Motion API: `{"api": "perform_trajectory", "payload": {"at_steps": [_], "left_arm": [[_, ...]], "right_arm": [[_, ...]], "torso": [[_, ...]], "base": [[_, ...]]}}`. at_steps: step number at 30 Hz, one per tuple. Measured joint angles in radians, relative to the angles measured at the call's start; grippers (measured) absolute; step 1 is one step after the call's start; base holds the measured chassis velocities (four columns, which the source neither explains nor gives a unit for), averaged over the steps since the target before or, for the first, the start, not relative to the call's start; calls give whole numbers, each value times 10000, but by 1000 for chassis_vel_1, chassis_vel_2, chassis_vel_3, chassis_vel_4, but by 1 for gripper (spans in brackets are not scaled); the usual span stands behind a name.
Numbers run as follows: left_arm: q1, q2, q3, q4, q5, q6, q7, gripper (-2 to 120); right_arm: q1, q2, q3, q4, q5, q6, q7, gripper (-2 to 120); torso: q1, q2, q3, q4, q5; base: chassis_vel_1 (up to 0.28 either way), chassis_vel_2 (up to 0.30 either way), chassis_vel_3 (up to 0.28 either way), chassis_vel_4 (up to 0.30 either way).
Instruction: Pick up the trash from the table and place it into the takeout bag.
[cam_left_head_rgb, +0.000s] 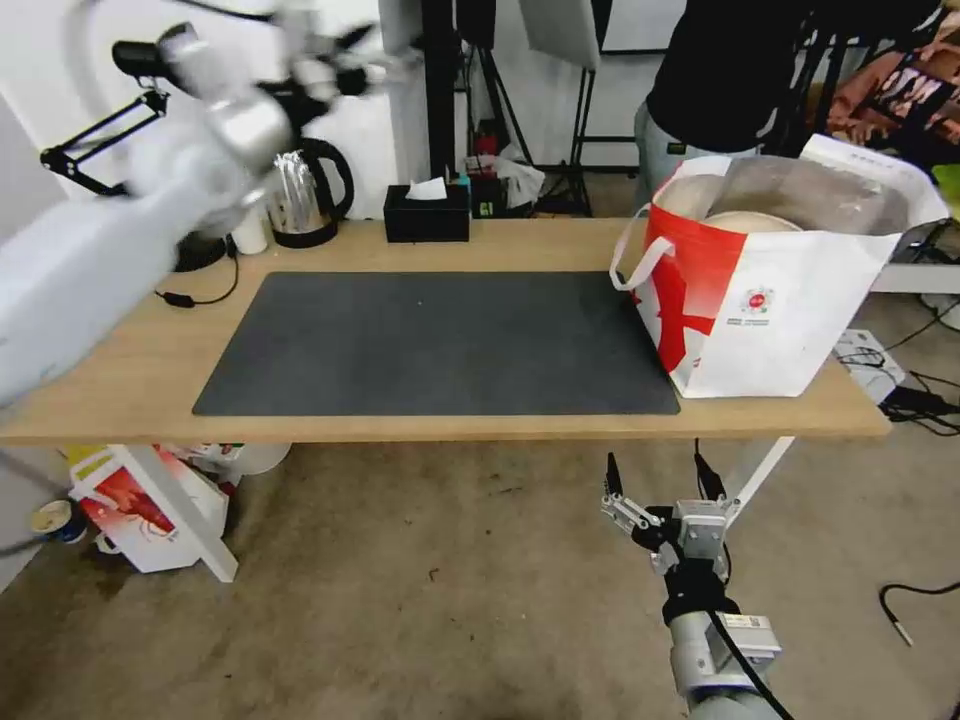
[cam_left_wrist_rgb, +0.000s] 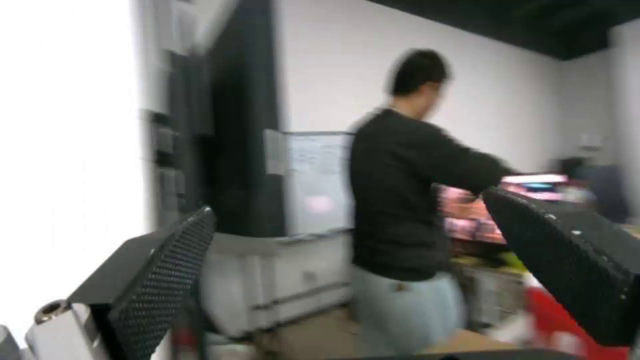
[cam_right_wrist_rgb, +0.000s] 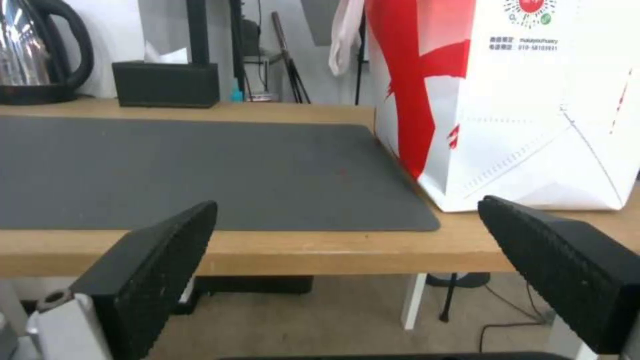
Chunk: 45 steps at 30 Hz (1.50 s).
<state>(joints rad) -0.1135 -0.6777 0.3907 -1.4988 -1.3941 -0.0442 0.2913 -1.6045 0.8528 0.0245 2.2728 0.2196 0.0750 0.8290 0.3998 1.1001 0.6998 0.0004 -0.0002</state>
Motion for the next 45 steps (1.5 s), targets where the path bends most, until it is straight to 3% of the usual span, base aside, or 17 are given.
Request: {"api": "perform_trajectory", "payload": {"at_steps": [1, 2, 3, 4, 6, 7, 8, 9, 12, 17, 21, 22, 26, 27, 31, 36, 45], "left_arm": [[0, 0, 0, 0, 0, 0, 0, 100], [1024, 456, -1030, -591, 450, -141, -358, 100], [2920, 1106, -2776, -1625, 1218, -183, -992, 100], [2920, 1106, -2776, -1625, 1218, -183, -992, 100], [5297, 1644, -5151, -2904, 1873, -319, -1829, 100], [7375, 1731, -6984, -3662, 2279, -458, -2125, 100], [8962, 1647, -8451, -4235, 2508, -482, -2287, 100], [8962, 1647, -8451, -4235, 2508, -482, -2287, 100], [11288, 1236, -10212, -4928, 3061, -476, -2452, 100], [12553, 631, -11072, -5374, 3605, -449, -2580, 100], [14200, -680, -12106, -6371, 4550, -338, -2809, 100], [14200, -680, -12106, -6371, 4550, -338, -2809, 100], [15360, -2199, -12634, -7302, 5366, -291, -2844, 100], [15360, -2199, -12634, -7302, 5366, -291, -2844, 100], [16067, -3598, -12349, -7666, 6218, -205, -2925, 100], [16619, -4682, -11763, -7969, 7020, -122, -3063, 100], [17236, -5830, -10730, -7787, 8377, -328, -3036, 100]], "right_arm": [[0, 0, 0, 0, 0, 0, 0, 100], [-2, 0, 0, 0, 0, 0, 1, 100], [-3, -1, 0, -1, 0, 0, 2, 100], [-3, -1, 0, -1, 0, 0, 2, 100], [3, 0, 1, 0, 0, 0, 1, 100], [-2, -1, 1, 0, 0, 0, 2, 100], [0, 0, 1, 0, -1, 0, 2, 100], [0, 0, 1, 0, -1, 0, 2, 100], [0, 0, 0, 0, 0, 0, 2, 100], [-1, 0, 0, 0, -1, 0, 2, 100], [-1, 0, 0, 0, 0, 0, 2, 100], [-1, 0, 0, 0, 0, 0, 2, 100], [-1, -1, 1, 0, 0, 0, 2, 100], [-1, -1, 1, 0, 0, 0, 2, 100], [-1, 0, 1, 0, -1, 0, 2, 100], [0, 0, 1, 0, 0, 0, 2, 100], [-1, 0, 0, 0, 0, 0, 1, 100]], "torso": [[0, 0, 0, 0, 0], [0, 0, -1, -8, 6], [2, -1, 3, -3, -16], [2, -1, 3, -3, -16], [-1, 1, -2, 4, 11], [-1, 0, 0, -9, -6], [0, 0, 0, -8, 4], [0, 0, 0, -8, 4], [-1, 1, 0, 0, 0], [1, 0, 1, -9, 2], [1, 0, 1, -2, 4], [1, 0, 1, -2, 4], [2, 0, 2, -3, 1], [2, 0, 2, -3, 1], [2, 0, 1, -5, 4], [1, -1, 1, -4, 5], [1, -1, 2, -5, 4]], "base": [[0, 0, 0, 0], [0, 0, 0, 0], [0, 0, 0, 0], [0, 0, 0, 0], [0, 0, 0, 0], [0, 0, 0, 0], [0, 0, 0, 0], [0, 0, 0, 0], [0, 0, 0, 0], [0, 0, 0, 0], [0, 0, 0, 0], [0, 0, 0, 0], [0, 0, 0, 0], [0, 0, 0, 0], [0, 0, 0, 0], [0, 0, 0, 0], [0, 0, 0, 0]]}}
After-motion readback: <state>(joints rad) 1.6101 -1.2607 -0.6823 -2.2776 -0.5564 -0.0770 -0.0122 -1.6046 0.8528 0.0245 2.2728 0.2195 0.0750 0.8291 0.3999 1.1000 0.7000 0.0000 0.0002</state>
